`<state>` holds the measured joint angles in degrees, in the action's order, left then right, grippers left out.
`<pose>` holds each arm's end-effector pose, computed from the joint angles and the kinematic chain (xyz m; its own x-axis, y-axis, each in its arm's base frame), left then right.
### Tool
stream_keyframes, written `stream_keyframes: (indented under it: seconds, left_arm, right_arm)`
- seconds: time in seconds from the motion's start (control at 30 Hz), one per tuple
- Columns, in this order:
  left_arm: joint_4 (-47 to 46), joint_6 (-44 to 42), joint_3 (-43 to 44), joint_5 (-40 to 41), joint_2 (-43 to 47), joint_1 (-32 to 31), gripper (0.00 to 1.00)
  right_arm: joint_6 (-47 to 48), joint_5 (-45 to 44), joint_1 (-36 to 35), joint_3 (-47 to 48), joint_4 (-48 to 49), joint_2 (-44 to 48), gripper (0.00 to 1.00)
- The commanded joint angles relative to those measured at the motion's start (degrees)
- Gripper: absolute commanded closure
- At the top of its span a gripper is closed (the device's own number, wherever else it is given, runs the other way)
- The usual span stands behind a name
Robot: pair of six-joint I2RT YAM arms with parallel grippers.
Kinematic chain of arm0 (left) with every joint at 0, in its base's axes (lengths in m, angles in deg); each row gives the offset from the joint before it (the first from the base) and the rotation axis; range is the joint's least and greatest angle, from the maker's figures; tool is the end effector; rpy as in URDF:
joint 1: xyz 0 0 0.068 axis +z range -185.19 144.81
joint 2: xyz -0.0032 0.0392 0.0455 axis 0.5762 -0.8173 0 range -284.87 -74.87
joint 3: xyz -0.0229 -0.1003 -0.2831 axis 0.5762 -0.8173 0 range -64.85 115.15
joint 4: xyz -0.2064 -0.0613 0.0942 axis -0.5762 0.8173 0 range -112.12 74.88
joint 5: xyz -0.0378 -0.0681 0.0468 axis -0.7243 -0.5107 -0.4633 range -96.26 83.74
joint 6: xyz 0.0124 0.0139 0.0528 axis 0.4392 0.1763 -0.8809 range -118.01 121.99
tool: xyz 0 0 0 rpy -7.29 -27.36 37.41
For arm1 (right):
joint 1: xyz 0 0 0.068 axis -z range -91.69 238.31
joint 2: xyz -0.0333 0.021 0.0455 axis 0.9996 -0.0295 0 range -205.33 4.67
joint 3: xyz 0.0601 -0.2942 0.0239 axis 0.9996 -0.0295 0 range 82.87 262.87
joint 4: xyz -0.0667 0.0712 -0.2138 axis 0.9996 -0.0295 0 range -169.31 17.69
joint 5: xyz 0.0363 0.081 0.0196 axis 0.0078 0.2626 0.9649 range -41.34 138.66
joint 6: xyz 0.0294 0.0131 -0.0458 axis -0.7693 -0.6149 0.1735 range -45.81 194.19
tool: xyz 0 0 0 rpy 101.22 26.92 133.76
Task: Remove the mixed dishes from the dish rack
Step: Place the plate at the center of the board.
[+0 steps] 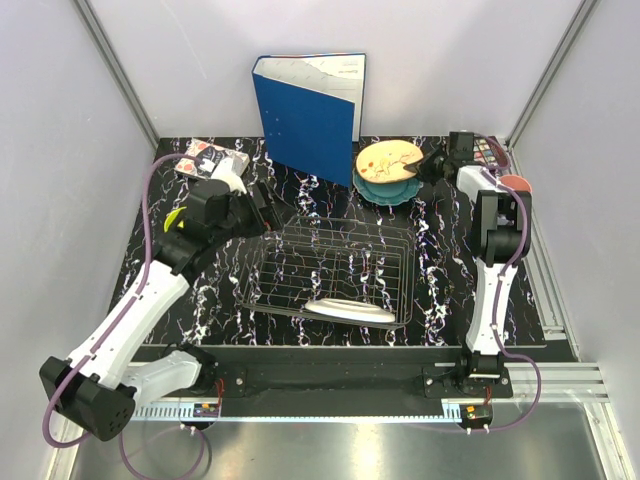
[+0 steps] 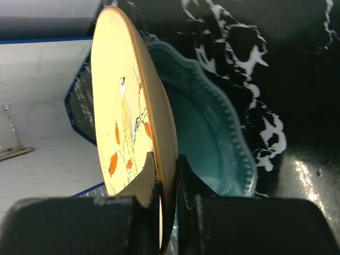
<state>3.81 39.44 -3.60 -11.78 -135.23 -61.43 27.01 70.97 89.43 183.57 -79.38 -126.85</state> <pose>0.1709 -0.0883 0.3841 -0.6167 -0.3708 -0.6944 0.1806 0.7920 -0.5832 0.5179 0.0046 0.2062 -0.6237 0.6909 -0.3655 0.2591 0.6239 0.7373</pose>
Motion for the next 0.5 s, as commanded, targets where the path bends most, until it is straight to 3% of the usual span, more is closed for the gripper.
stream_keyframes:
  seconds: [0.0, 0.47]
  left_arm:
    - [-6.33, -1.59, -3.33, -0.63, 1.12, -0.13, 0.01]
    - [-7.13, -0.01, -4.3, -0.63, -0.9, -0.13, 0.01]
  right_arm:
    - [-2.57, 6.26, -0.42, 4.24, 8.3, 0.57, 1.0]
    - [-1.43, 4.33, -2.88, 0.55, 4.35, 0.21, 1.0]
